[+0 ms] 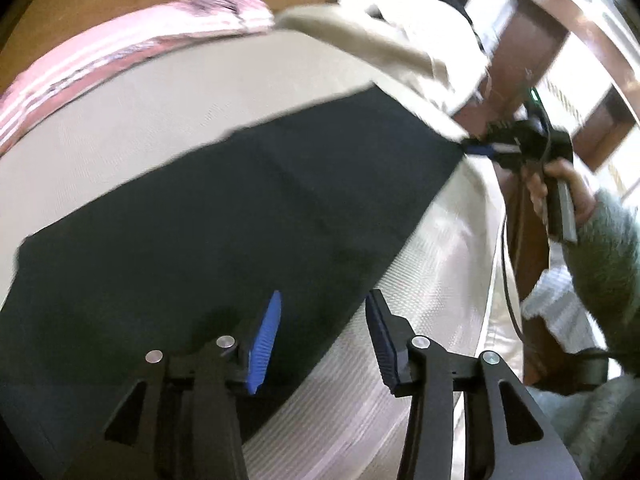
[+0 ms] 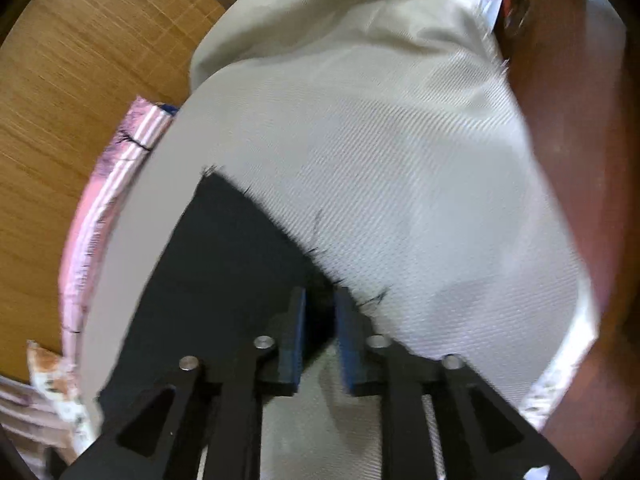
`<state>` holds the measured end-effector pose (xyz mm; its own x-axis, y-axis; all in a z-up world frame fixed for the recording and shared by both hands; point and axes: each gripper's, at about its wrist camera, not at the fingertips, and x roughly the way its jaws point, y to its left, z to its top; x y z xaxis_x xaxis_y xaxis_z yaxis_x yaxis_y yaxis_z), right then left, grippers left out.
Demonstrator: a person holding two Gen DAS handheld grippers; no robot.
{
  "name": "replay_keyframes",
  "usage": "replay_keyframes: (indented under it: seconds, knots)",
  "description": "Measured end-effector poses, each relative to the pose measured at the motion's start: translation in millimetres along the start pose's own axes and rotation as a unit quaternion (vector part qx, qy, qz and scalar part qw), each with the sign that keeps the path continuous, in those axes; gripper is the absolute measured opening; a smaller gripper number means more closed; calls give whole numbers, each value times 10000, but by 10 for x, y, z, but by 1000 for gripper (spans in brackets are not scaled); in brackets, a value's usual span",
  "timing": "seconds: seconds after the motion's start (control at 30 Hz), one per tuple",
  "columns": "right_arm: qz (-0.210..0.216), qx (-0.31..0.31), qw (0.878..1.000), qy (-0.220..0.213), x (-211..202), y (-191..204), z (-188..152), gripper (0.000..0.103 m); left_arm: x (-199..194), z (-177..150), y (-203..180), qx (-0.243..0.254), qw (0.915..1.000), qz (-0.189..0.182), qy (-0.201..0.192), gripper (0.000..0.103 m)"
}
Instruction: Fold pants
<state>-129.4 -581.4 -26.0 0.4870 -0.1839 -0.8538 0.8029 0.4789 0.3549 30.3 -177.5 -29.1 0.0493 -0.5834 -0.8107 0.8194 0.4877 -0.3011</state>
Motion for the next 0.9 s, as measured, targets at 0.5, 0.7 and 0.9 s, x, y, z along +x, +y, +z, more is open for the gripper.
replay_keyframes:
  seconds: [0.5,0.7,0.9]
  knots:
    - [1726,-2807,9359,1246,371,2270,-955,24,-581,-739,1523,-2024,9511,2317,-271,48]
    - [2318,-3836,8640,2295,947,3594,-1633,24,-615,-890,1519,-1851,9522,2394,-415,48]
    - [2369,-4434,8129,2940,1383,4375,-2200,27,-742,-977,1580,-2045,9509,2251,-570,48]
